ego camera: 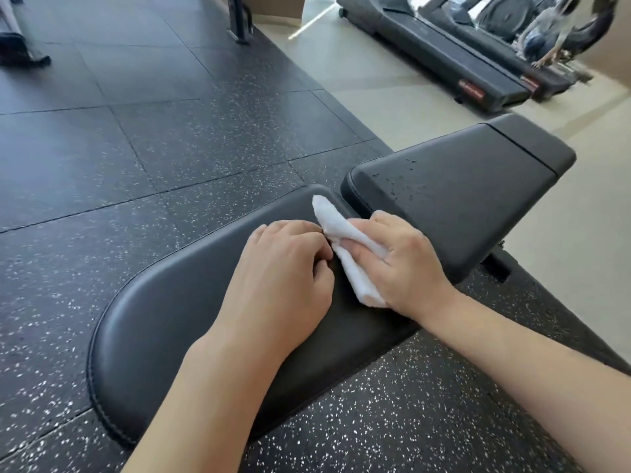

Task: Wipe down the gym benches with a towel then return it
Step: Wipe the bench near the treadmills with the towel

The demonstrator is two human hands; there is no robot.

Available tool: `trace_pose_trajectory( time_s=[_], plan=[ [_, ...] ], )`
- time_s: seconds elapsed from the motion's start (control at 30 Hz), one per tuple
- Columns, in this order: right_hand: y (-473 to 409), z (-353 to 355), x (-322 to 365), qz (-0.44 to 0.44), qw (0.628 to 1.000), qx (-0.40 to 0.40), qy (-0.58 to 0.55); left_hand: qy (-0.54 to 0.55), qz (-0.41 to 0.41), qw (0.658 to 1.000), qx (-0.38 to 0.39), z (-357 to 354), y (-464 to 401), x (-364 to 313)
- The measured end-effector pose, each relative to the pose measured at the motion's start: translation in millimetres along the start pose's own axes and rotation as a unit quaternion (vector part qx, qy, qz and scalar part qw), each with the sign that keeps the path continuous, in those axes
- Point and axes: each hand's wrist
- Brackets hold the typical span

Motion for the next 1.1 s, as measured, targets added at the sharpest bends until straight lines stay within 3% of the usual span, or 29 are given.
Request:
trace_pose_trajectory(
  time_s=[0.23,0.37,0.47,0.7,0.97,1.1],
  plan=[
    [-99,-48,16,0.008,0.999,0.024,0.045,0.013,0.014,0.999,-0.033,16,15,28],
    [-149,-68,22,-0.021,0.988,0.092,0.125,0.002,0.016,0.999,-0.032,17,14,25],
    [-172,-75,25,-0.032,0.981,0.166,0.099,0.014,0.018,0.999,-0.035,16,16,27],
    [-182,-81,19,-0.032,0.975,0.203,0.087,0.005,0.019,0.998,-0.057,12,16,28],
    [-171,-76,19,-0.01,0.983,0.163,0.084,-0.012,0.047,0.994,-0.095,1,11,16],
    [-153,-71,18,0.048,0.99,0.119,0.053,-0.031,0.069,0.99,-0.123,1,18,16]
  ],
)
Point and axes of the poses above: each hand's wrist, its own y-axis away from the middle knuckle, its own z-axis out of the back of the hand, x = y × z, and after that the axes turned 6 degrees about z, right-handed
